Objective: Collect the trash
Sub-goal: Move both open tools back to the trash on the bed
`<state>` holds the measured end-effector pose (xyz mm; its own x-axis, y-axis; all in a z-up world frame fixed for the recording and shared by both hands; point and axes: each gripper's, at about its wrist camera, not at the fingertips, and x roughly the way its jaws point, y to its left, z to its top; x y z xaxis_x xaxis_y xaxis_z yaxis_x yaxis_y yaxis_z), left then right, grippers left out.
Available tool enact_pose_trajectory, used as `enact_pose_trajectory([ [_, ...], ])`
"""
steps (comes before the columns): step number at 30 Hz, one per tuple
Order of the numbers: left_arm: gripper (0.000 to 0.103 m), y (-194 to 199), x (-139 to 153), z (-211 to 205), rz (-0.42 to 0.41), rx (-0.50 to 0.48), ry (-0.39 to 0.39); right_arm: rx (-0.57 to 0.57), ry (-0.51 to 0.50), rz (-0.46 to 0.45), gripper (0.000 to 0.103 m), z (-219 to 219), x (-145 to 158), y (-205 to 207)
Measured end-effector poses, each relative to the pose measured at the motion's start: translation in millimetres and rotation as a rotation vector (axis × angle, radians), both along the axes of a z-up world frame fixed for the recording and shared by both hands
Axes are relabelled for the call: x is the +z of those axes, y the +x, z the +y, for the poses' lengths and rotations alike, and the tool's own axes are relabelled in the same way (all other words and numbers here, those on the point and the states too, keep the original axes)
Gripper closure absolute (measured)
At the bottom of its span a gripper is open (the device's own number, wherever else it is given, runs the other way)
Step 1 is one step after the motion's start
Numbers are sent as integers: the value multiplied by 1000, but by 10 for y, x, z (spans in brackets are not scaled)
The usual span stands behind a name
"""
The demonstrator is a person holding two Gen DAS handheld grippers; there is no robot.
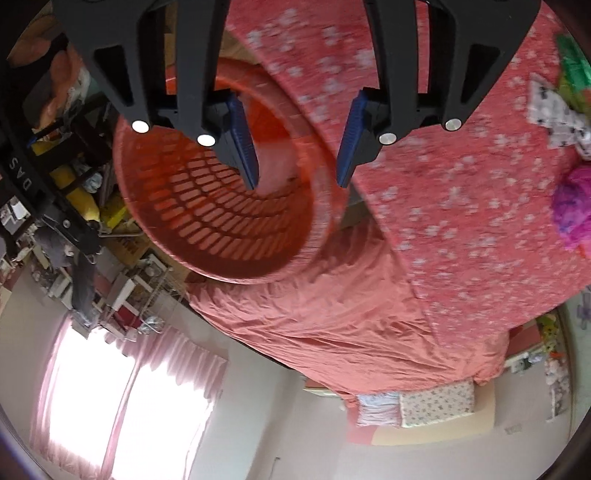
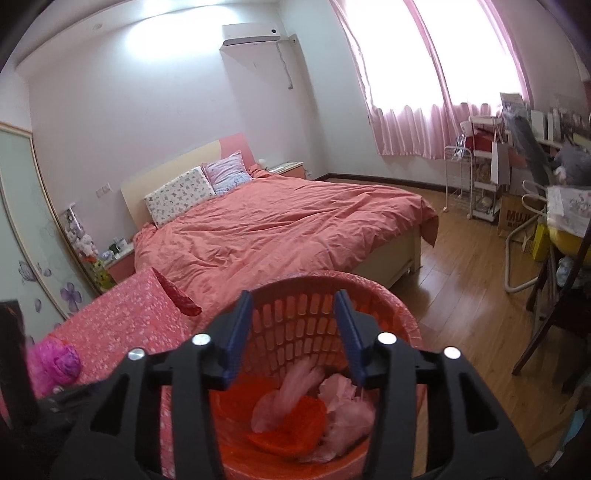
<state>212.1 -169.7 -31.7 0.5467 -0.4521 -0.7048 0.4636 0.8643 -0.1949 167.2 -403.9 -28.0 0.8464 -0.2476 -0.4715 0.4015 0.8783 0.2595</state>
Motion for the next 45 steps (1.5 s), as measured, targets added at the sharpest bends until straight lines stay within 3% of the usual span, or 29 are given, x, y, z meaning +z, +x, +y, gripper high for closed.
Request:
enact_pose_trajectory([
  [7, 54, -130, 160, 516, -85, 74, 50, 17, -69, 35, 41, 257, 22, -70],
  [11, 50, -193, 206, 927, -87, 146, 46, 42, -111, 38, 32, 493, 77, -113],
  [23, 50, -307, 273, 2680, -115, 452, 106, 247, -131, 45, 30, 1549, 186, -124],
  [28, 50, -231, 104, 3266, -62, 520, 123, 323, -136, 60, 30, 1976, 165, -112],
  [33, 50, -174, -116, 3435, 24, 500, 48, 381, -154, 77, 30, 2323, 172, -105],
  [42, 50, -124, -230, 3399, 38, 450, 42, 471, -173, 104, 30, 2861, 147, -29],
  [45, 59, -144, -217, 3372, 31, 442, 58, 509, -173, 114, 30, 3039, 116, 25],
])
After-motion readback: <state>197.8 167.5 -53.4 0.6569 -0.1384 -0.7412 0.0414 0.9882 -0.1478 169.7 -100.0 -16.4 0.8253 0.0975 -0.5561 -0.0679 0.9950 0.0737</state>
